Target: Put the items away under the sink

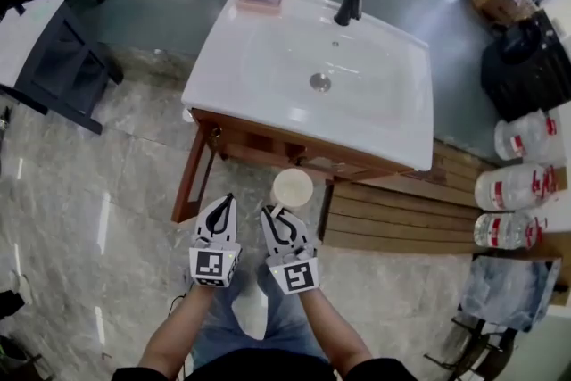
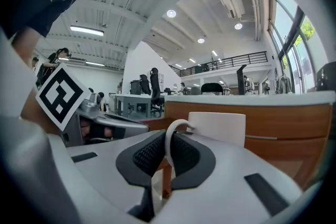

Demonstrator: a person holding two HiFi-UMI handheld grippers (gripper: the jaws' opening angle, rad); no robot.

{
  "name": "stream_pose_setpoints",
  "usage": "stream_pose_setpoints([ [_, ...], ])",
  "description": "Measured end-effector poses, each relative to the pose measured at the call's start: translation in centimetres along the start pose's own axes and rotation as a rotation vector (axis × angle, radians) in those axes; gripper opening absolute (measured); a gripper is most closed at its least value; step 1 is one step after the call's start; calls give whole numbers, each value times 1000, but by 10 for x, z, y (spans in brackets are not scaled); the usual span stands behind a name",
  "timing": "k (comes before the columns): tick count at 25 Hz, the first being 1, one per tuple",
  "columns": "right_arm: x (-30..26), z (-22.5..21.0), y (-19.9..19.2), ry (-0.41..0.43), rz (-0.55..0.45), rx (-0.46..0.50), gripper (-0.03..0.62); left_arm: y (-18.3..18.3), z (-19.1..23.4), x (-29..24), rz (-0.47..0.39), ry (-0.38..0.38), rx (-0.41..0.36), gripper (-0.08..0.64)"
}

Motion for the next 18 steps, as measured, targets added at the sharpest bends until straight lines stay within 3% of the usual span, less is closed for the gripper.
stream_pose_setpoints([
  [5,-25,-10,-82,13,-40,-6,34,-67,2,-39,-26,-5,-4,7],
  [9,-54,-31,-137,12,-33,19,34,-109,6,-72,-63,-8,-49,6],
  [12,-78,-49,-160,4,-57,29,34,-127,7,-89,-99,-4,-91,8],
  [18,-127,-89,-191,-18,-74,41,34,-142,8,-113,-120,-24,-51,8],
])
Point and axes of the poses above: the fingertips, and each gripper's own axes: x backward along the fingers, z to its left, y out of its top, the point moved 7 cm from there along x, backward along the fingers, and after that the axes turned 13 degrees about y, right-handed, at the moved point
